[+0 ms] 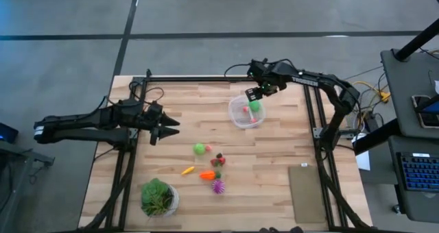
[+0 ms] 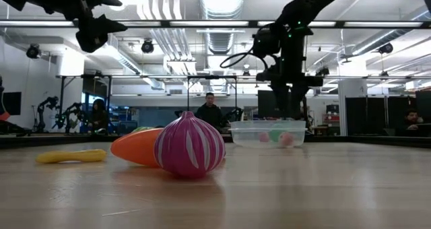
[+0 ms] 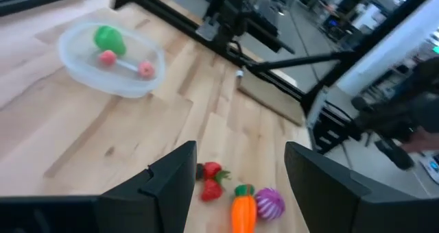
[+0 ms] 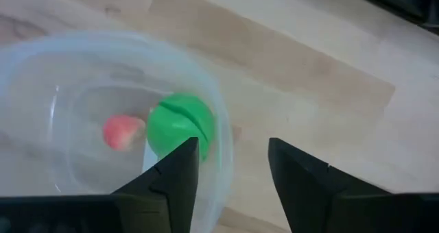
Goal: Pick and placing Produce into tupperware
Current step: Move the transparent bin to the center of the table
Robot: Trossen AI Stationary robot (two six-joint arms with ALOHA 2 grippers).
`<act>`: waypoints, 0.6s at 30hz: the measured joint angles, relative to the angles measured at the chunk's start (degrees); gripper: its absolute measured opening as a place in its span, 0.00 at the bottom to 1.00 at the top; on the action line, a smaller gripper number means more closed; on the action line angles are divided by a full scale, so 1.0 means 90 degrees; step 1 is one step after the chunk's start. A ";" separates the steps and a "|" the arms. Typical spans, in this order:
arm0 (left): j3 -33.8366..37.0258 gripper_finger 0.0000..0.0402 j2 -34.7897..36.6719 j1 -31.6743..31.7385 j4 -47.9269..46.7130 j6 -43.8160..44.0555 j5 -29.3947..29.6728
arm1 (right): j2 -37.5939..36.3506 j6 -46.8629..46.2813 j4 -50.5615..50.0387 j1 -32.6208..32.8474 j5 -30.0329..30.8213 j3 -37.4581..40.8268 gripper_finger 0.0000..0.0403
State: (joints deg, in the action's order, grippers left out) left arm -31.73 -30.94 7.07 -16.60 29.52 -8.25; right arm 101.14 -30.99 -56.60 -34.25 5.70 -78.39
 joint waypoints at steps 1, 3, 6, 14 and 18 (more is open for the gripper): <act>0.0000 0.52 0.0046 0.0003 -0.0032 0.0011 0.0078 | 0.0022 0.0069 -0.0106 0.0001 -0.0010 -0.0002 0.42; 0.0000 0.52 0.0118 0.0005 -0.0051 0.0027 0.0315 | 0.0035 0.0118 -0.0428 0.0025 -0.0018 0.0050 0.43; 0.0000 0.52 0.0194 0.0005 -0.0044 0.0249 0.0838 | -0.0079 0.0178 -0.0695 0.0138 -0.0014 0.0246 0.42; 0.0000 0.52 0.0146 0.0005 -0.0040 0.0155 0.1156 | -0.0284 0.0133 -0.0550 0.0594 -0.0341 0.0676 0.44; 0.0000 0.52 0.0043 0.0005 -0.0042 0.0163 0.1158 | -0.0318 -0.0040 -0.0115 0.0803 -0.0471 0.1019 0.47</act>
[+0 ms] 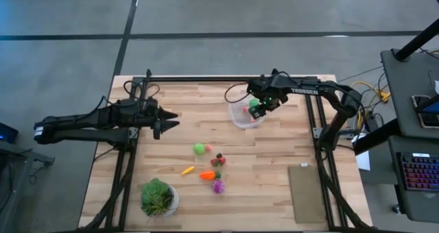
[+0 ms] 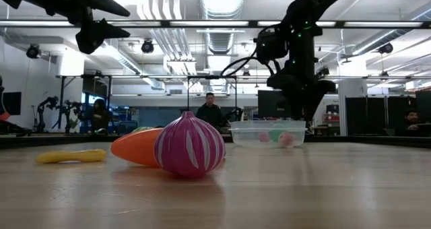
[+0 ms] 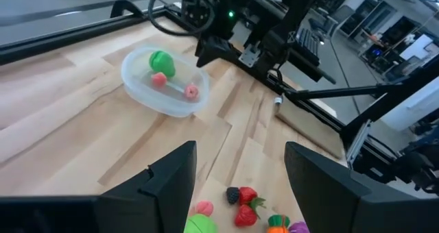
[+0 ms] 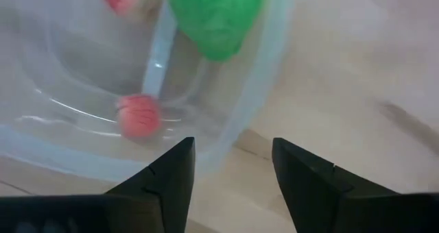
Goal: Pick and placing Produce into tupperware
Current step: Move the transparent bin to the center of the table
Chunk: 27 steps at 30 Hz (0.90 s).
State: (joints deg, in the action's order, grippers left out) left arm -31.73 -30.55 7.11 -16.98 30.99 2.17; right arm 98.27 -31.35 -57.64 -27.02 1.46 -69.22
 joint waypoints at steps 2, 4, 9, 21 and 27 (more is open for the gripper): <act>0.0000 0.52 -0.0075 0.0000 0.0003 0.0004 0.0000 | -0.0039 -0.0112 0.0253 0.0027 -0.0062 0.0120 0.48; 0.0000 0.52 -0.0144 0.0000 0.0001 0.0016 0.0000 | -0.0067 -0.0189 0.0314 0.0020 -0.0053 0.0214 0.49; -0.0001 0.52 -0.0278 0.0000 0.0005 0.0019 -0.0001 | -0.0067 -0.0207 0.0617 -0.0018 0.0137 0.0552 0.48; -0.0007 0.52 -0.0474 0.0000 0.0027 0.0019 0.0000 | -0.0067 -0.0302 0.1245 -0.0037 -0.0111 0.0880 0.22; -0.0007 0.52 -0.0471 0.0000 0.0014 0.0021 -0.0001 | -0.0067 -0.0421 0.1257 0.0234 -0.0267 0.0848 0.13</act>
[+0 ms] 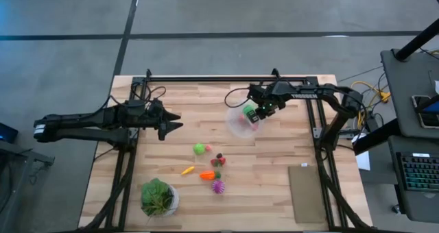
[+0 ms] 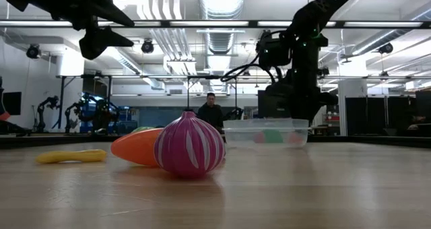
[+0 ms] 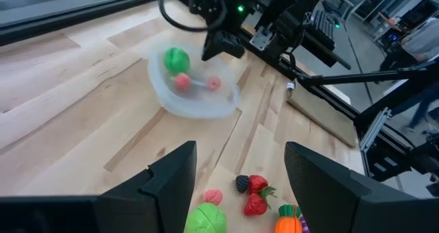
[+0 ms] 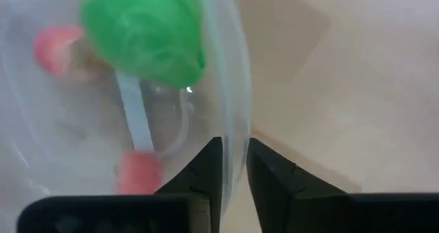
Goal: Pick and placing Produce into tupperware
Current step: Move the transparent bin to the center of the table
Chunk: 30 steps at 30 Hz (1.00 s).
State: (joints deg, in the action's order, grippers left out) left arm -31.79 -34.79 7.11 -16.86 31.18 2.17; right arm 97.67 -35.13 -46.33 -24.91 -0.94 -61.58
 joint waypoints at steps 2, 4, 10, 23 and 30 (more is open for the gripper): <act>0.0000 0.52 -0.0001 0.0000 0.0004 0.0002 -0.0002 | 0.0000 -0.0121 0.0005 0.0193 -0.0064 0.0000 0.12; 0.0000 0.52 0.0008 0.0000 0.0000 0.0000 -0.0002 | 0.0000 -0.0270 0.0013 0.0445 -0.0059 0.0000 0.12; -0.0007 0.52 -0.0007 -0.0002 0.0001 0.0000 -0.0023 | 0.0000 -0.0968 0.0037 0.1131 -0.0062 0.0000 0.12; -0.0007 0.52 -0.0009 -0.0004 0.0005 -0.0051 -0.0227 | 0.0000 -0.3217 0.0629 0.2475 0.0116 0.0000 0.14; -0.0007 0.52 0.0000 -0.0005 -0.0010 -0.0147 -0.0301 | 0.0000 -0.3553 0.0562 0.2803 0.0356 0.0000 0.19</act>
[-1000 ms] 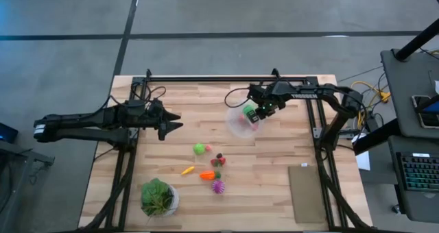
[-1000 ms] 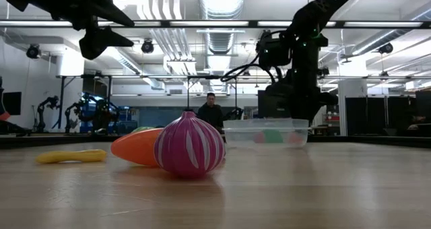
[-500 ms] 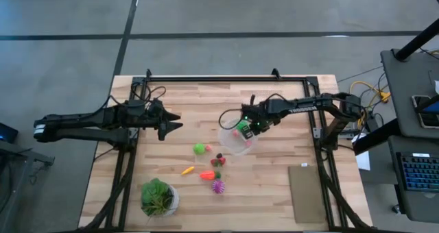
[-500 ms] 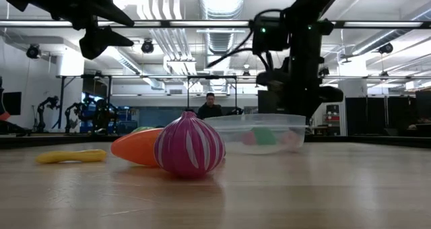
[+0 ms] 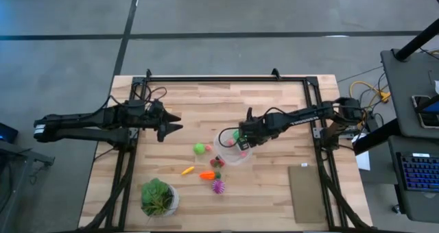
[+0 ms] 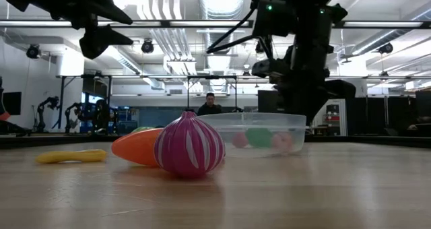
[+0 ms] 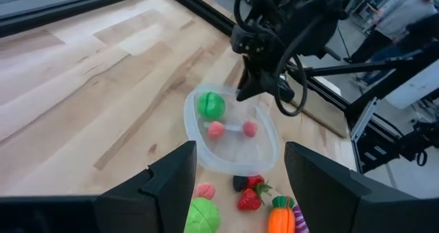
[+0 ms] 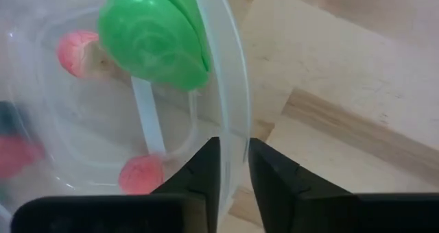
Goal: Pick and placing Produce into tupperware
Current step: Move the transparent bin to the center of the table, then put the green cabbage into the transparent bin
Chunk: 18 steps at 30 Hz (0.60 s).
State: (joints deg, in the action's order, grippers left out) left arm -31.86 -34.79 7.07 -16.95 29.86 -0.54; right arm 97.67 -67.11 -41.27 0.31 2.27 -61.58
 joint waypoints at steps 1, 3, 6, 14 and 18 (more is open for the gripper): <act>0.0000 0.52 -0.0002 0.0000 0.0003 -0.0040 -0.0038 | 0.0000 0.0002 0.0009 -0.0002 -0.0044 -0.0002 0.21; 0.0000 0.52 -0.0012 0.0002 0.0003 -0.0055 -0.0076 | 0.0000 0.0003 0.0000 -0.0009 -0.0151 -0.0002 0.27; 0.0002 0.52 -0.0015 0.0003 0.0008 -0.0067 -0.0099 | 0.0000 -0.0042 -0.0024 -0.0007 -0.0175 -0.0002 0.38; 0.0023 0.52 -0.0056 0.0005 -0.0050 -0.0093 -0.0145 | -0.0500 0.0297 -0.0065 -0.0028 0.0444 -0.0002 0.57; 0.0042 0.52 -0.0170 0.0005 -0.0074 -0.0093 -0.0137 | -0.0966 0.0733 -0.0211 -0.0037 0.0888 -0.0003 0.61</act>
State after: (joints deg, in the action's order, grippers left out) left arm -31.48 -36.32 7.11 -17.62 29.02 -1.78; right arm 88.97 -60.51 -43.17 -0.02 10.26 -61.61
